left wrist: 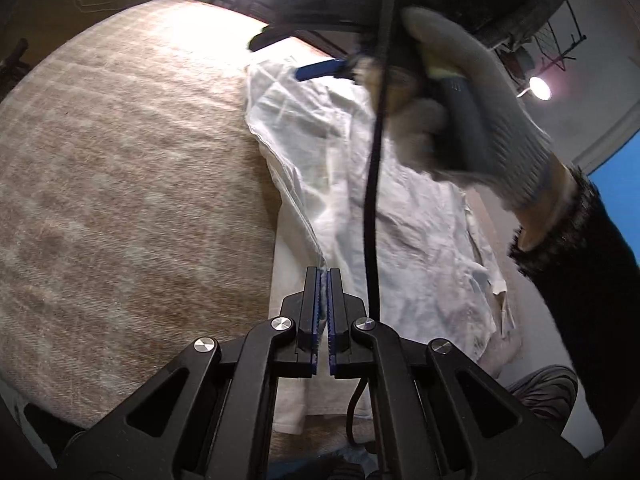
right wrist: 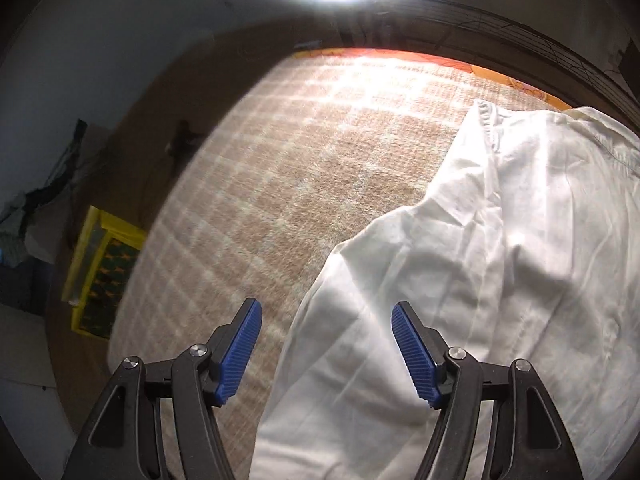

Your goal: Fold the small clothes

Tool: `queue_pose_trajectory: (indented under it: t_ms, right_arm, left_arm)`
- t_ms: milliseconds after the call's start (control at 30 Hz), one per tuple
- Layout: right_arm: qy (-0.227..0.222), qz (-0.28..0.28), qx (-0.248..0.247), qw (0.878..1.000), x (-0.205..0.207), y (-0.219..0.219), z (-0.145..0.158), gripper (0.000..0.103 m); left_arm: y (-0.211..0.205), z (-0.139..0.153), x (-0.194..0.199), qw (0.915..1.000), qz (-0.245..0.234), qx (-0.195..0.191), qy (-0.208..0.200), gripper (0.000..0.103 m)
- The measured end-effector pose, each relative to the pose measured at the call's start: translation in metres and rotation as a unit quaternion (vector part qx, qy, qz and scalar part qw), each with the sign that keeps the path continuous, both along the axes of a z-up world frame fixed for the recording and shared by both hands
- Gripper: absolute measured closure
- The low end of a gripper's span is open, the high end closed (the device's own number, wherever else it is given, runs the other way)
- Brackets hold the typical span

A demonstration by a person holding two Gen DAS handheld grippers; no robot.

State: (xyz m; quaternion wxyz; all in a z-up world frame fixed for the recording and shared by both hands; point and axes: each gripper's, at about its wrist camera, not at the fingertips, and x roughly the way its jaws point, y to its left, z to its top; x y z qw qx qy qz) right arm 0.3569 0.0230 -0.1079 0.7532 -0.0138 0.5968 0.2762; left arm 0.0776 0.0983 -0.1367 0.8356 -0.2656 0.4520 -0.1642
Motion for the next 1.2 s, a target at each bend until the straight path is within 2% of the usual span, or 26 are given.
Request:
queue_pose_trajectory:
  t_ms: [167, 300, 400, 467, 533, 633, 733, 900, 1000, 1200]
  right_arm:
    - [0.009, 0.022, -0.051, 0.998, 0.004, 0.021, -0.018, 0.033]
    - [0.003, 0.039, -0.096, 0.995, 0.002, 0.033, -0.033, 0.038]
    - [-0.005, 0.031, -0.105, 0.994, 0.001, 0.026, -0.037, 0.059]
    - [-0.014, 0.029, -0.105, 0.994, 0.0, 0.017, -0.035, 0.082]
    - [-0.012, 0.024, -0.083, 0.996, 0.002, 0.002, -0.03, 0.095]
    - [-0.012, 0.012, -0.016, 1.0, 0.001, -0.027, -0.017, 0.1]
    - [-0.016, -0.009, 0.044, 0.999, -0.003, -0.059, -0.003, 0.101]
    - [-0.032, -0.051, 0.146, 0.987, -0.011, -0.128, 0.02, 0.102]
    - [-0.045, -0.078, 0.167, 0.982, -0.014, -0.165, 0.025, 0.102]
    - [-0.055, -0.147, 0.16, 0.975, -0.014, -0.23, 0.014, 0.102]
  left_arm:
    - [-0.013, 0.003, 0.001, 0.9998, -0.017, 0.001, -0.006, 0.103]
    - [-0.026, 0.008, 0.0, 0.9992, -0.032, 0.015, -0.015, 0.103]
    - [-0.034, 0.011, 0.0, 0.9989, -0.04, 0.018, -0.016, 0.103]
    - [-0.038, 0.012, 0.0, 0.9986, -0.045, 0.022, -0.019, 0.103]
    - [-0.047, 0.016, 0.001, 0.9981, -0.049, 0.028, -0.023, 0.103]
    - [-0.06, 0.022, 0.003, 0.9973, -0.056, 0.036, -0.032, 0.103]
    - [-0.079, 0.029, 0.003, 0.9958, -0.069, 0.045, -0.041, 0.103]
    - [-0.109, 0.04, 0.004, 0.9917, -0.097, 0.062, -0.057, 0.103]
    - [-0.132, 0.042, 0.005, 0.989, -0.119, 0.065, -0.058, 0.103]
    - [-0.17, 0.039, 0.01, 0.9815, -0.16, 0.089, -0.054, 0.103]
